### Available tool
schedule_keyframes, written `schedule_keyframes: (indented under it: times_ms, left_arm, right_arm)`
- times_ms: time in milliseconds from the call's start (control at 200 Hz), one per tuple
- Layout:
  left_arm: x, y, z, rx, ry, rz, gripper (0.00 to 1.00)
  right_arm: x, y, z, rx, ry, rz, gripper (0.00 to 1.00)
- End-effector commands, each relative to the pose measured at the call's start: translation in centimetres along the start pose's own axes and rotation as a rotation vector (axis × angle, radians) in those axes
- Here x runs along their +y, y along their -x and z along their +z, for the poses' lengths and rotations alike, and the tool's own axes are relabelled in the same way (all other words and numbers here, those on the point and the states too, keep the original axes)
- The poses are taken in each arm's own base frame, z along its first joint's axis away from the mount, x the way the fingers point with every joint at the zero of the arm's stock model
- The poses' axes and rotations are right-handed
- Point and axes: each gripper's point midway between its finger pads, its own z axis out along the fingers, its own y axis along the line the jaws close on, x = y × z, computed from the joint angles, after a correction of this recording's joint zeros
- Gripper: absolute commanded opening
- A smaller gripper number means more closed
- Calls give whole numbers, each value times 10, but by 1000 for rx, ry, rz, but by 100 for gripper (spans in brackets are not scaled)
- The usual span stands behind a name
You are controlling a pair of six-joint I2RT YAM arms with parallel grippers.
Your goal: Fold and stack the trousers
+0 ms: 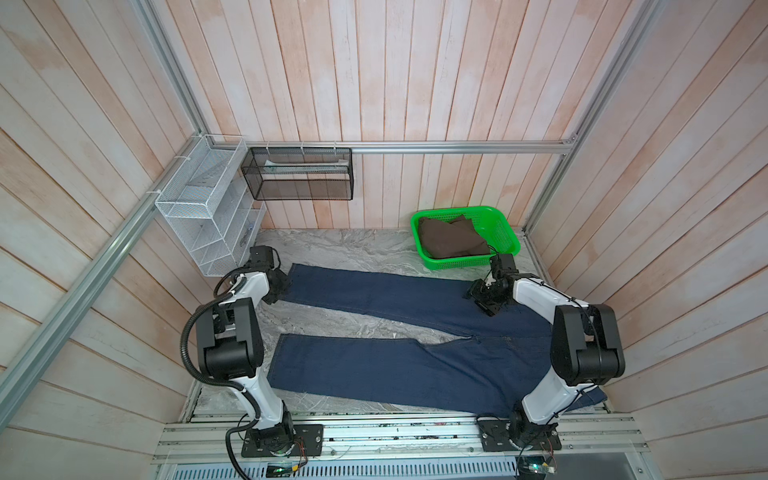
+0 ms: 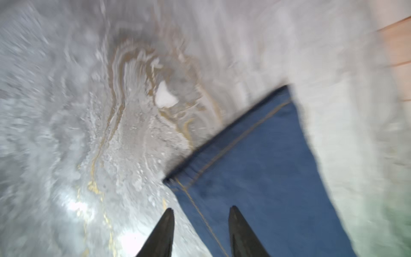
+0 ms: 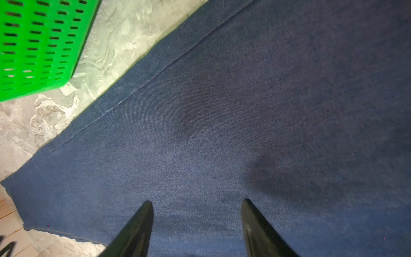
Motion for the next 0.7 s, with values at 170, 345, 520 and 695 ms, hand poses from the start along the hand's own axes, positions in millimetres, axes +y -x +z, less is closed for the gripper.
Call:
schedule_keyframes:
  times_ms: [170,345,520,695]
  left_arm:
    - [-88,-66,-24,64,-168,304,46]
    - [-86,-95,28,154,-149,317,46]
    - [-81,-97,64,194,-114,320,46]
    - [-51,-83,84,228,-38,241,44]
  right_arm:
    - [-17,6,2,-11,-112,-15,69]
    - [-25,6,2,-15,-150,-16,69]
    - [-35,11,6,-33,-183,-10,69]
    - [-43,21,24,-43,-209,-23,67]
